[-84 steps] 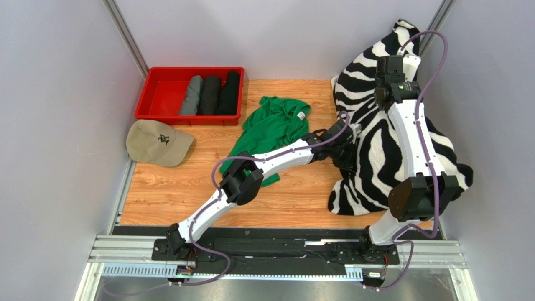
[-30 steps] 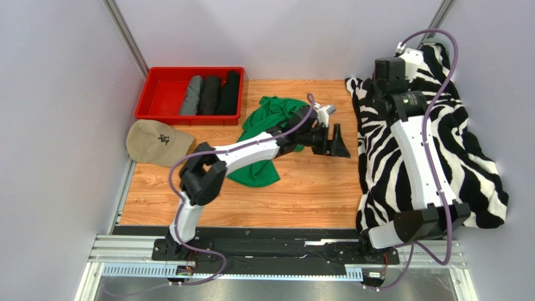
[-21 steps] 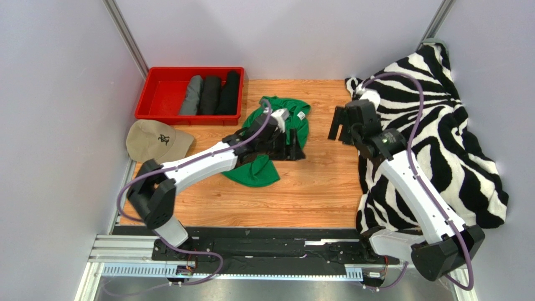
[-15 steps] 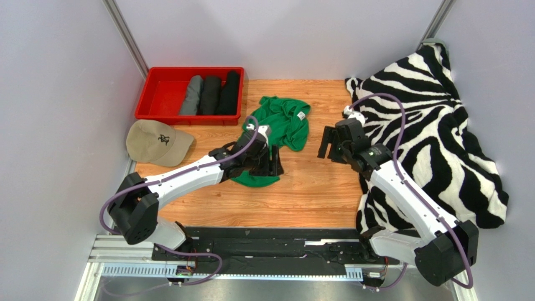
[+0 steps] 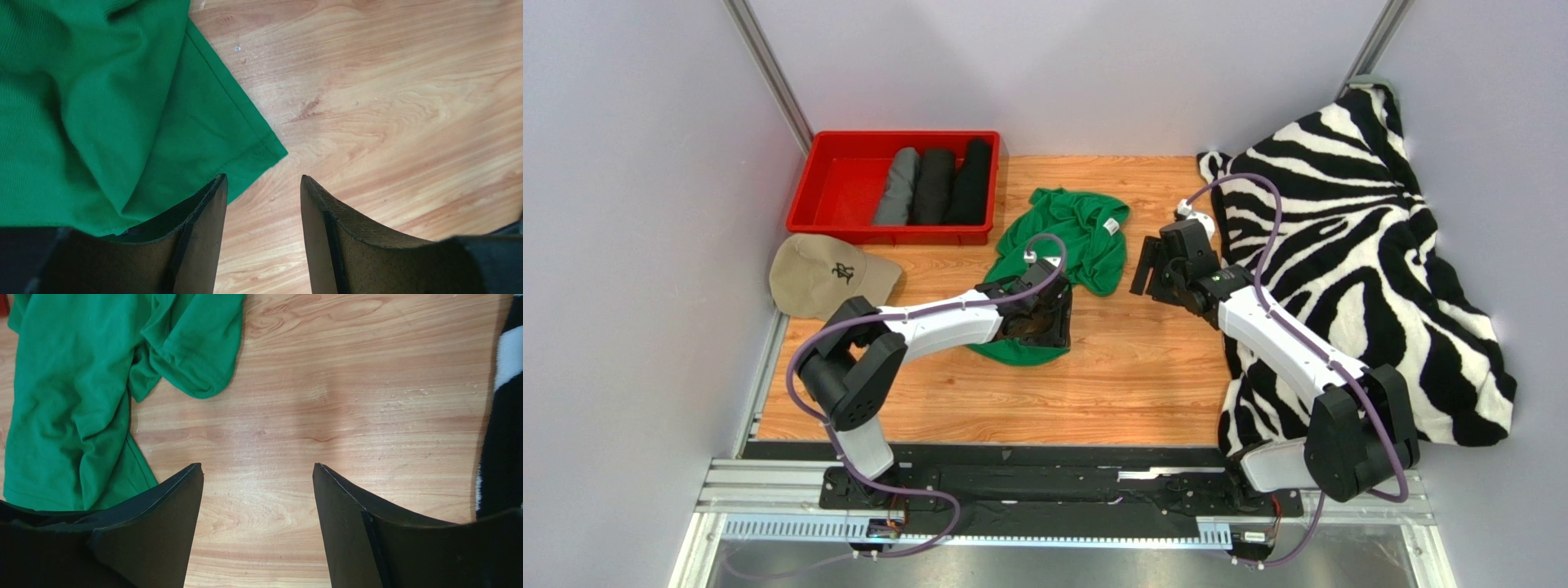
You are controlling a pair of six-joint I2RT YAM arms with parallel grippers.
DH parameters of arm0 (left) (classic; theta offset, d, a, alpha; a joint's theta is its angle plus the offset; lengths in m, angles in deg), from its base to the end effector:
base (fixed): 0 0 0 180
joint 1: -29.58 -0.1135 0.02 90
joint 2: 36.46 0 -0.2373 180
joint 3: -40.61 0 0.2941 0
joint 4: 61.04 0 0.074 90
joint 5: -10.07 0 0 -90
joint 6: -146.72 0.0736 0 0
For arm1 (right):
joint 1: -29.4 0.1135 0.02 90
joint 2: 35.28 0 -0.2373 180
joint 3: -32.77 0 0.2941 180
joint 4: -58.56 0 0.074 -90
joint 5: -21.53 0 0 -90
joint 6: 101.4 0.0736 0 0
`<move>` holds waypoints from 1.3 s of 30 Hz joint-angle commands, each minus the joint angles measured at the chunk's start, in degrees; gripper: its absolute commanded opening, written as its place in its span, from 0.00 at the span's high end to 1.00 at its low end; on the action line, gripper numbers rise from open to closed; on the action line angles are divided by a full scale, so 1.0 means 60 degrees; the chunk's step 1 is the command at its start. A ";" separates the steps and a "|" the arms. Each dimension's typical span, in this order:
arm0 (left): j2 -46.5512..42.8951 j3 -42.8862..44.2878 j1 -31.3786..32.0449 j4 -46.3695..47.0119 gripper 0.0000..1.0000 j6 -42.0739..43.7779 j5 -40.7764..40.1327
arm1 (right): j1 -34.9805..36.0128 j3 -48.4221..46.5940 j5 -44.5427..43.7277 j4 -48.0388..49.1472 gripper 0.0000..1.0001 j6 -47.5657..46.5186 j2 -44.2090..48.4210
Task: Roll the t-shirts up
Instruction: Flatten out the T-shirt at the center of the board.
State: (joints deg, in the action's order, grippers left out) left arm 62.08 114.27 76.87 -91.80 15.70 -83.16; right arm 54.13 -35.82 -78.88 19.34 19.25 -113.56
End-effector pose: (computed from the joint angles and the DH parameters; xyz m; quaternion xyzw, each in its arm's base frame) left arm 0.2779 -0.2950 0.1027 0.0439 0.9540 -0.1864 0.2306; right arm 0.3307 0.1377 0.1860 0.0799 0.9296 0.0872 0.3489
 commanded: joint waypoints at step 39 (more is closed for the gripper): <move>-0.5642 -0.3167 0.0044 -0.2385 1.00 -0.2012 -0.4910 | 0.1371 -0.2132 -0.1354 0.0299 0.75 0.0326 -0.4796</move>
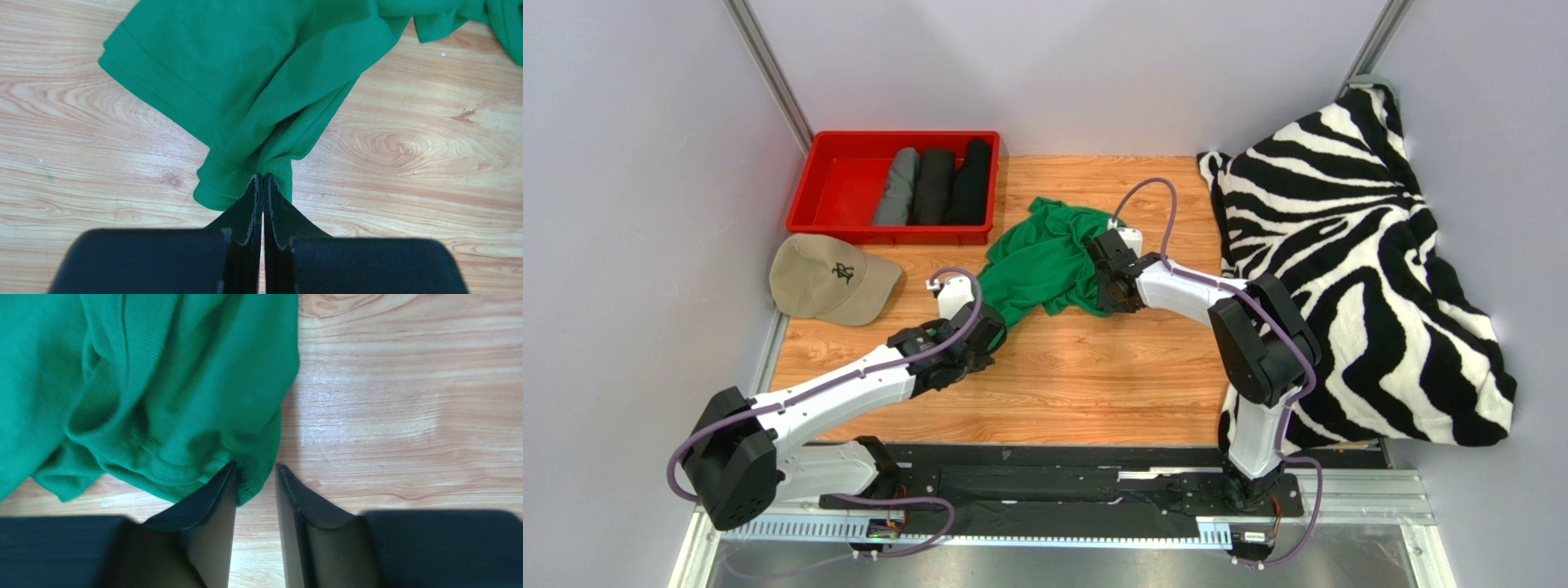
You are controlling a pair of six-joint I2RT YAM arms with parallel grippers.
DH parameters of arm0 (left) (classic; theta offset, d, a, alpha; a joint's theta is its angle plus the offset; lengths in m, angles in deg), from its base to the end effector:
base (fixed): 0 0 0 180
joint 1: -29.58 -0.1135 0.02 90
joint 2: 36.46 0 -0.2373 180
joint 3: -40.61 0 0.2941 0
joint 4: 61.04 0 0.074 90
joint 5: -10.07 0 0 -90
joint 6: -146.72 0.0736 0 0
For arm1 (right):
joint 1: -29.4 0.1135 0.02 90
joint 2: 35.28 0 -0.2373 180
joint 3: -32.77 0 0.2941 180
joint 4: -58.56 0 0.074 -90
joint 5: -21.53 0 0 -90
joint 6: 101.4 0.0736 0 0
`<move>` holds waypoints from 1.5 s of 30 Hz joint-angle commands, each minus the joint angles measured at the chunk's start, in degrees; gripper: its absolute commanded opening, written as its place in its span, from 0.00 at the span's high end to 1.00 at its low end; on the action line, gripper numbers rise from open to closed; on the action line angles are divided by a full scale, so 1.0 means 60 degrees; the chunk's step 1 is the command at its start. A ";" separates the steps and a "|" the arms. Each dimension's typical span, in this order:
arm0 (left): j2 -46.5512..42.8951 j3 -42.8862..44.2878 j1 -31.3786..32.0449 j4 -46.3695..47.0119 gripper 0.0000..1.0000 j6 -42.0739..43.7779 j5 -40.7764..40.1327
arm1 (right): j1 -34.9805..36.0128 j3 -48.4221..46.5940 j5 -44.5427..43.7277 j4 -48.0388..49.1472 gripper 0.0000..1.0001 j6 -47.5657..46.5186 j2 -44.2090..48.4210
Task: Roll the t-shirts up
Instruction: Flatten out the T-shirt at the center of the board.
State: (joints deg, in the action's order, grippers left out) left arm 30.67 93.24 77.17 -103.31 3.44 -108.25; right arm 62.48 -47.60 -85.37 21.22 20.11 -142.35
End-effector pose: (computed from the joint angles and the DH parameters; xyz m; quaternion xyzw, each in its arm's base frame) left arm 0.2204 -0.1895 0.1424 -0.1160 0.9245 -0.0644 0.3573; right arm 0.3599 0.2089 0.0784 0.0198 0.9642 -0.0023 0.2643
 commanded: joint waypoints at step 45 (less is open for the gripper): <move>0.3429 1.2815 -0.3654 0.3444 1.00 0.6464 0.0938 | -0.5425 -1.2795 0.3067 -0.1557 1.00 0.1002 0.0688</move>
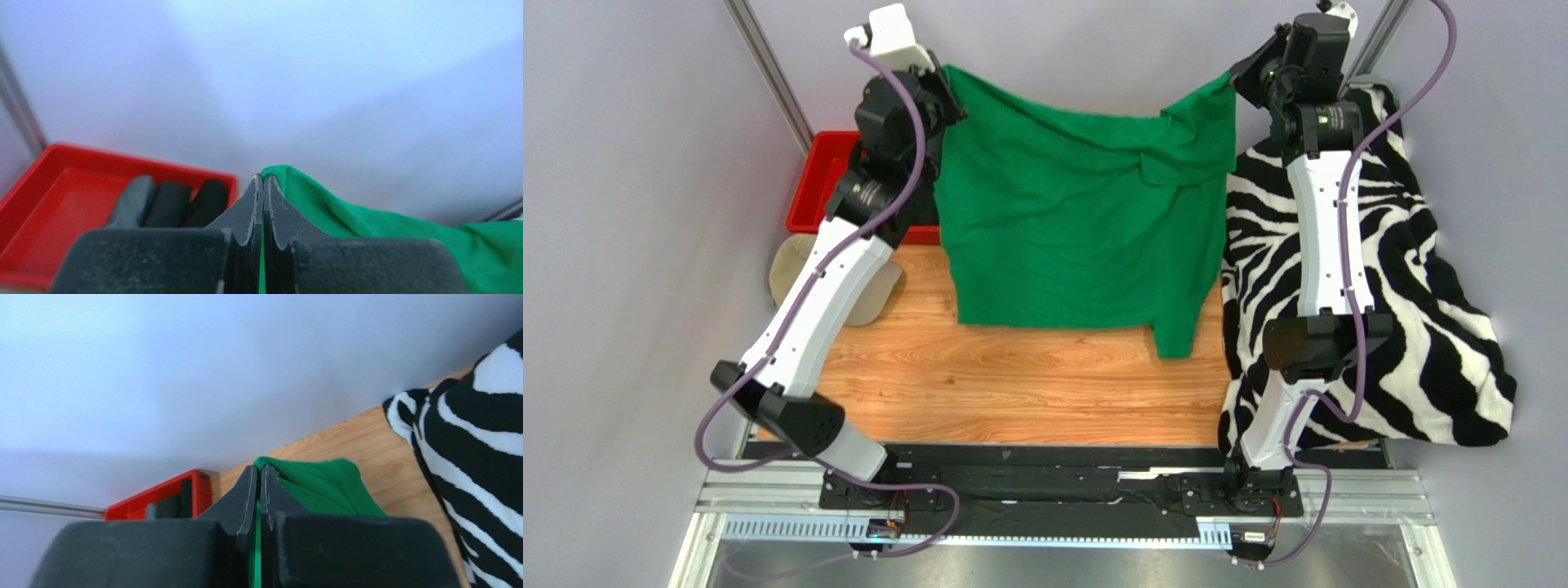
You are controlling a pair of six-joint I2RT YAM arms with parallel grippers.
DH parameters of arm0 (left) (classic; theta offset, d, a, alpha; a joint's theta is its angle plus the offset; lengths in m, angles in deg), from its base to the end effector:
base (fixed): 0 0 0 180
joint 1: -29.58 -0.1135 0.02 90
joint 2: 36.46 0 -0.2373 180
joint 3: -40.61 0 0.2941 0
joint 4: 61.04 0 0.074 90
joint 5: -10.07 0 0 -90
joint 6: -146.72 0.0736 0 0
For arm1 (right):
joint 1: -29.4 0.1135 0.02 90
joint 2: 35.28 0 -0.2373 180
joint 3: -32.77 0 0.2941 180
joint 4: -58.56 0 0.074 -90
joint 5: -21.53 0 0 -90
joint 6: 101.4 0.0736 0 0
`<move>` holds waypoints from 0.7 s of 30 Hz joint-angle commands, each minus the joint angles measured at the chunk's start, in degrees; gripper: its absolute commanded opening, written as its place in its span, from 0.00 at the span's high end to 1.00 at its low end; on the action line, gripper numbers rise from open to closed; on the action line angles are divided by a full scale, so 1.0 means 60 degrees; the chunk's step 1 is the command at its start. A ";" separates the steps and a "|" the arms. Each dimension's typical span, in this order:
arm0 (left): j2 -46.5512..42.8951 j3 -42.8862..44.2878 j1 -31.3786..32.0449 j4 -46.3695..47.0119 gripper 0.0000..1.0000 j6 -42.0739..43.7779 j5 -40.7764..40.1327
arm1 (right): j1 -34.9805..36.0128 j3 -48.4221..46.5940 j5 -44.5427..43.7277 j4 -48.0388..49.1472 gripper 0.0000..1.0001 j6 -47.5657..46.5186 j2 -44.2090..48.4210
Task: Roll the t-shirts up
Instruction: Flatten out the T-shirt at the center of the board.
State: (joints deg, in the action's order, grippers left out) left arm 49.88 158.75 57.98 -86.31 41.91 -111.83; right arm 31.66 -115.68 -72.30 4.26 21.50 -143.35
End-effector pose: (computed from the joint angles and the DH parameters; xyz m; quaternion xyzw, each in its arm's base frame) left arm 0.3619 -0.1515 0.5208 -0.1279 0.6598 -0.0941 0.7345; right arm 0.4606 0.0133 0.4942 0.2278 0.7537 0.1609 0.5951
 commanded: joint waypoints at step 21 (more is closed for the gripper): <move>-0.5919 -0.8126 -0.1160 -0.1689 1.00 -0.3476 0.2152 | -0.0729 1.2910 0.2207 0.1316 1.00 0.1021 0.7860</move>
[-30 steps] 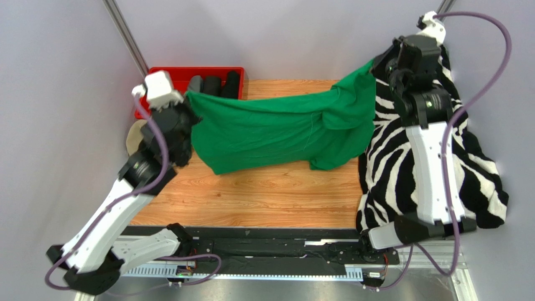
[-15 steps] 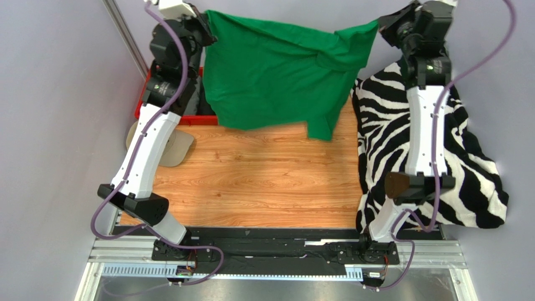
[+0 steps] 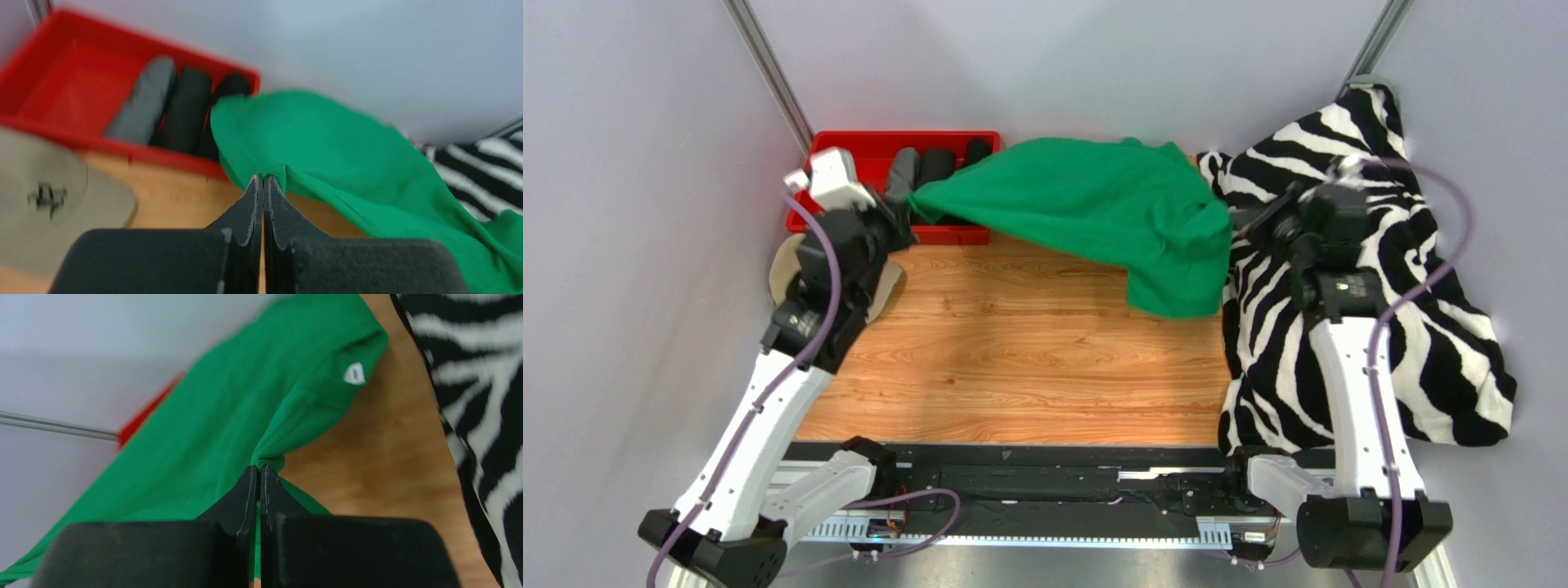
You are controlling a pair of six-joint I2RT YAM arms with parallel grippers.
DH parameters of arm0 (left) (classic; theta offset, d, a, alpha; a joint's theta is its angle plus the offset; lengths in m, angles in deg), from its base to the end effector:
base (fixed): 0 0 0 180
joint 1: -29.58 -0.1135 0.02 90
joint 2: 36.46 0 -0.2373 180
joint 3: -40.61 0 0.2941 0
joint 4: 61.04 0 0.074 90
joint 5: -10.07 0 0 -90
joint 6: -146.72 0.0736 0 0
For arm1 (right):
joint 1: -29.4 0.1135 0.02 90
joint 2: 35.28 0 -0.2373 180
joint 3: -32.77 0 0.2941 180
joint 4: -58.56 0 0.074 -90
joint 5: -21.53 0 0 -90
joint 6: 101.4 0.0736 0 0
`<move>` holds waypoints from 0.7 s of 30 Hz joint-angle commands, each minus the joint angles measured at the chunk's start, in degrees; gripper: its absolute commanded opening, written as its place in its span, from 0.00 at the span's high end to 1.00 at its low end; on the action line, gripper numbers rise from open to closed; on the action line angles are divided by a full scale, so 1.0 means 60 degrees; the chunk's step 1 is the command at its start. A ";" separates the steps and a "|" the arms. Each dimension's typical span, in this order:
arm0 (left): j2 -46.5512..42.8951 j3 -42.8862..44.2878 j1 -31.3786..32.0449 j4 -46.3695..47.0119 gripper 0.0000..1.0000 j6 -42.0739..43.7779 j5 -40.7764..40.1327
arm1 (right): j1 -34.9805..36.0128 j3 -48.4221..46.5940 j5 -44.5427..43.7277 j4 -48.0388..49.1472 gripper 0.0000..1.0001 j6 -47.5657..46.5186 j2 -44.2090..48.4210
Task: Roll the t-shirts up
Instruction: Flatten out the T-shirt at the center of the board.
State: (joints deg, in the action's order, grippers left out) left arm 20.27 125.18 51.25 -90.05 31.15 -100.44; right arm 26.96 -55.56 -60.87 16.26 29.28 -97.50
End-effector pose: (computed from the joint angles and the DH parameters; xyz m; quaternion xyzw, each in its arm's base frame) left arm 0.2816 -0.0841 0.4463 -0.1484 0.6982 -0.1594 0.6819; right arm 0.3147 -0.0037 0.4119 0.2562 0.7567 0.2463 0.5488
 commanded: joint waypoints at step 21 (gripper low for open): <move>0.0140 -0.6698 -0.0038 -0.1505 1.00 -0.4821 0.0872 | 0.2266 0.7189 -0.2131 -0.2047 0.41 0.0484 0.1433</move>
State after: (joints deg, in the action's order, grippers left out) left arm 21.32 81.40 51.25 -97.26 4.66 -93.38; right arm 39.88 -16.43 -67.39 5.44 27.73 -90.61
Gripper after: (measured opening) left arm 0.007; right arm 0.583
